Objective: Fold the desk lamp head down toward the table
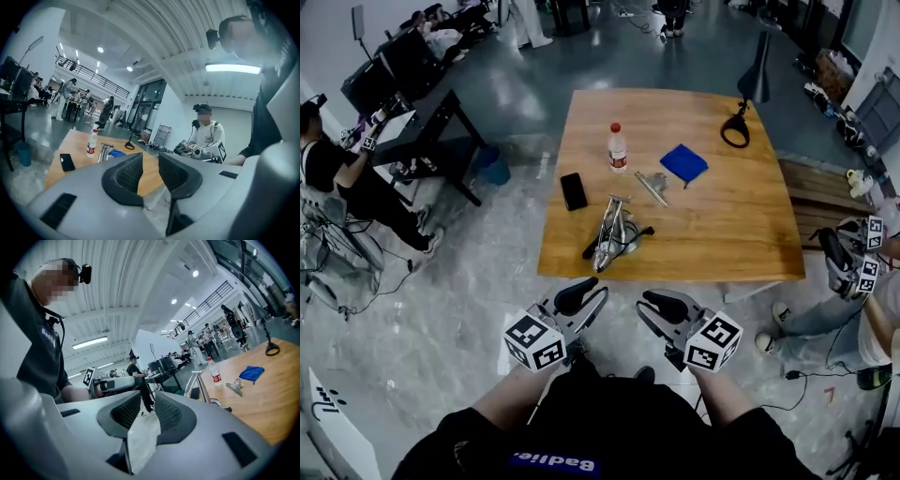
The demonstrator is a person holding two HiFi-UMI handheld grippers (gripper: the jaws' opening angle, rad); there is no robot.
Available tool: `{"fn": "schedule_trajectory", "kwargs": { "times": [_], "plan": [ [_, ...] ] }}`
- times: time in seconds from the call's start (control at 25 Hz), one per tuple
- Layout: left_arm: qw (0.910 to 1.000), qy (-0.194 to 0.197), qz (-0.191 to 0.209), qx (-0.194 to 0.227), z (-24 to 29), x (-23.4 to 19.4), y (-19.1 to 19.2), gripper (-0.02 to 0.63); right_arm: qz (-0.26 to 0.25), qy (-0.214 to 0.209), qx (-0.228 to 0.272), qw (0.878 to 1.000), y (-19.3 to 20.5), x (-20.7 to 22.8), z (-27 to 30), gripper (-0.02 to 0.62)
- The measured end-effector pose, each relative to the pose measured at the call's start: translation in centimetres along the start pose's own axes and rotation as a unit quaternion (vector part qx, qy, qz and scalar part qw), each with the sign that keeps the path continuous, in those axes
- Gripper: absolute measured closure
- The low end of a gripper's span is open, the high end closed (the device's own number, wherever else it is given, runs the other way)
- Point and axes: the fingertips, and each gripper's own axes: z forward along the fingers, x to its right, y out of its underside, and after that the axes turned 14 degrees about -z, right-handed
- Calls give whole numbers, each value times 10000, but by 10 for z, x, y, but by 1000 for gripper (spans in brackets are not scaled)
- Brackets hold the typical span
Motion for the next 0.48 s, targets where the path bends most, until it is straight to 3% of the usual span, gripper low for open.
{"fn": "schedule_trajectory", "kwargs": {
  "times": [0.2, 0.32, 0.48],
  "plan": [
    [9994, 265, 85, 216, -15, 68, 2, 553, -379, -229, 222, 9988, -25, -36, -22, 541],
    [9984, 492, 196, 210, -30, 88, 2, 594, -610, -186, 312, 9975, -41, -58, -23, 570],
    [9971, 705, 254, 143, -48, 99, 1, 597, -981, -87, 375, 9944, -62, -88, -20, 589]
  ]
}}
